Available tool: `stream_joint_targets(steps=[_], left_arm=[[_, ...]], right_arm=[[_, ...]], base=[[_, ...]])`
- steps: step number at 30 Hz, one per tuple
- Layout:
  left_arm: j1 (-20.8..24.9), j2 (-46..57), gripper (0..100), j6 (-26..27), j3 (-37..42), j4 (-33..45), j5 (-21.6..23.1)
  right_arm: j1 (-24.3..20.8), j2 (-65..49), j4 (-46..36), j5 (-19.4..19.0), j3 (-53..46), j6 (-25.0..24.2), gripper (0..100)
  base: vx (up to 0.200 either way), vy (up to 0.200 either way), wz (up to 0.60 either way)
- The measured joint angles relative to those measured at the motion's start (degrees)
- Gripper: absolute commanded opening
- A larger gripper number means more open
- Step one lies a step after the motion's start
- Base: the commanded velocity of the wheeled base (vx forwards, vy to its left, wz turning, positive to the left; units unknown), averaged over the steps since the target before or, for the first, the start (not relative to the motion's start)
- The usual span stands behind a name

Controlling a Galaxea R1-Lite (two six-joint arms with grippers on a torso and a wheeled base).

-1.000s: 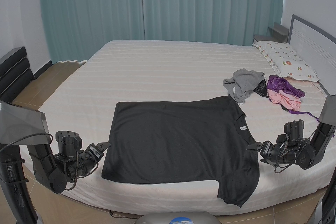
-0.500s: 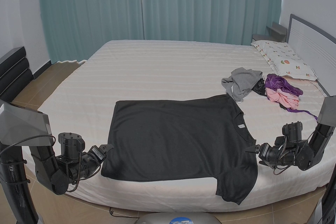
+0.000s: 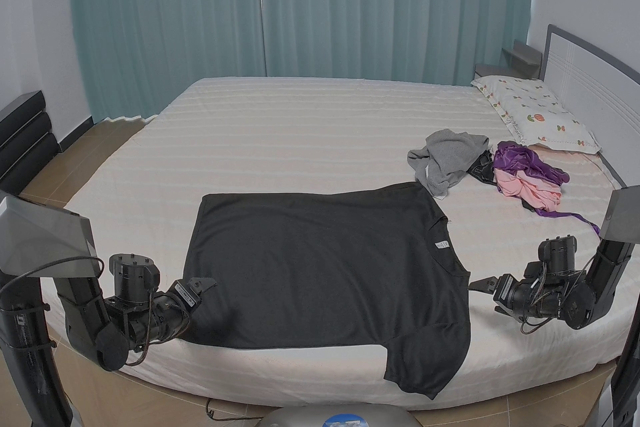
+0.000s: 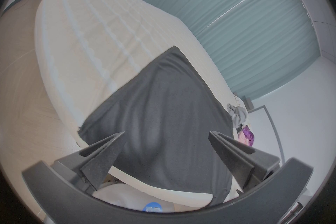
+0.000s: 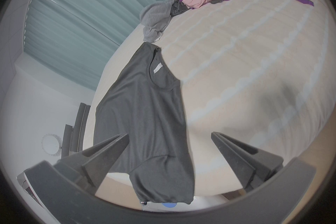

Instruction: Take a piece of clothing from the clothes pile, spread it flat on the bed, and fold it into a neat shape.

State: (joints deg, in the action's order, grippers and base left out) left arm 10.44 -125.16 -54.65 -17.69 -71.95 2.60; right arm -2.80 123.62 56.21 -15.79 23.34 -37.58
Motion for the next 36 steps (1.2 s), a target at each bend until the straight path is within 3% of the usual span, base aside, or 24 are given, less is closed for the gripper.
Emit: stream_joint_targets(steps=[7,15,20,36], left_arm=[[-5.9,0.61,100,1.5,0.06,3.94,9.39],[-10.48,0.88,100,13.76,1.35,8.95,11.22],[-10.73,0.16,100,18.52,3.34,9.11,10.59],[-7.24,-5.02,100,21.83,2.86,5.68,1.37]], right_arm=[[-0.02,0.5,0.33,0.0,-0.26,0.04,100],[0.0,0.88,0.37,0.0,-0.3,0.06,100],[0.02,1.01,0.39,0.0,-0.33,0.12,100],[-0.06,1.12,0.41,0.0,-0.23,0.15,100]], base=[[0.0,0.0,0.0],[0.0,0.0,0.0],[0.0,0.0,0.0],[0.0,0.0,0.0]])
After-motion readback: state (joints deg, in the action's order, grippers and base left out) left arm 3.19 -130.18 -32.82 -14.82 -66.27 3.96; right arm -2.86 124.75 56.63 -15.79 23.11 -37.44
